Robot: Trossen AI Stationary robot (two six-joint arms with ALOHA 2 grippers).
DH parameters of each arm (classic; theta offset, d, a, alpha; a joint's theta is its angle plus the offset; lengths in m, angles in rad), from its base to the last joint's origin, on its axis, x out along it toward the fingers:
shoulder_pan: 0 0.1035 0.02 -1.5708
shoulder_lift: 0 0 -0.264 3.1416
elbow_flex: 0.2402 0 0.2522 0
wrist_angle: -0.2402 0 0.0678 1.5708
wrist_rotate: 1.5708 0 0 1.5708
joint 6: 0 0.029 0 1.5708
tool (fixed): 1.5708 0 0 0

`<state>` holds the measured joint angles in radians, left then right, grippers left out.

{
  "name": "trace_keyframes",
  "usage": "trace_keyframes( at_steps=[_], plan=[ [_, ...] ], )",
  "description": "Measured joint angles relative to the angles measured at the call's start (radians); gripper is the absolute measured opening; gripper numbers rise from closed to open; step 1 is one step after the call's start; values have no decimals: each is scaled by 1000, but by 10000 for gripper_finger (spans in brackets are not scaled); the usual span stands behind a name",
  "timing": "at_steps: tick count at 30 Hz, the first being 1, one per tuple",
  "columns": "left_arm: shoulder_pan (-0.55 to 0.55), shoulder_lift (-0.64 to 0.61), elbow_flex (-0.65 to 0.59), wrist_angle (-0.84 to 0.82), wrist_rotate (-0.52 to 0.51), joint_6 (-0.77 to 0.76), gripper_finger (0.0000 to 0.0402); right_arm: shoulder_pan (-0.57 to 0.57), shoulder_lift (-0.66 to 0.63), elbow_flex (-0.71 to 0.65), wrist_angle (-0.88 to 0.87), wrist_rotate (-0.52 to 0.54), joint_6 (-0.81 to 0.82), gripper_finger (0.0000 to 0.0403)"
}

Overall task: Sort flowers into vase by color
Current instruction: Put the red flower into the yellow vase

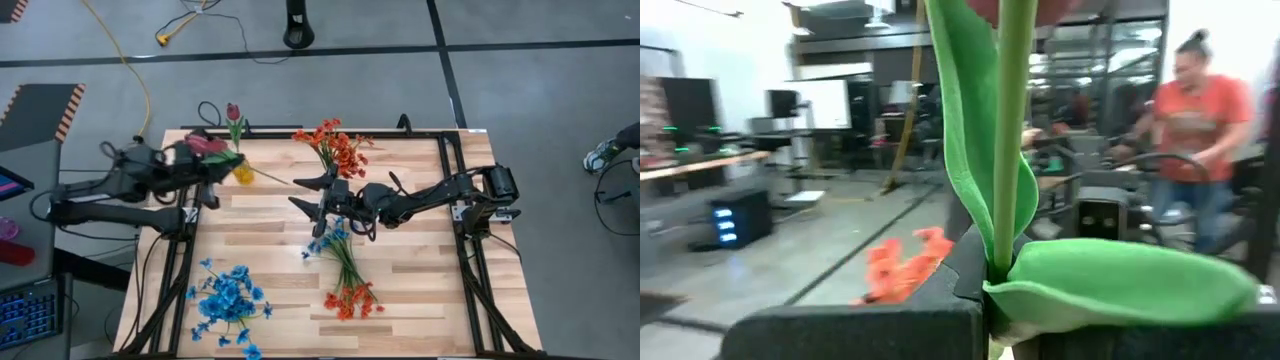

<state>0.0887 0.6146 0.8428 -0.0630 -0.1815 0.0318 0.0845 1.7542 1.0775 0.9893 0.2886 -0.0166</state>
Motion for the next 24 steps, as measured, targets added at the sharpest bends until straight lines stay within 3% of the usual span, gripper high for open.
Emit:
trace_keyframes(
  at_steps=[6,15,24],
  plan=[
    [0,-82,99,-208,-138,31,0,0,0,0,-61,0,-1,244],
    [0,-85,246,-331,-290,114,0,0,-1,0,-176,0,5,244],
    [0,-61,268,-469,-402,140,0,5,-1,0,-319,0,77,244]
  ],
)
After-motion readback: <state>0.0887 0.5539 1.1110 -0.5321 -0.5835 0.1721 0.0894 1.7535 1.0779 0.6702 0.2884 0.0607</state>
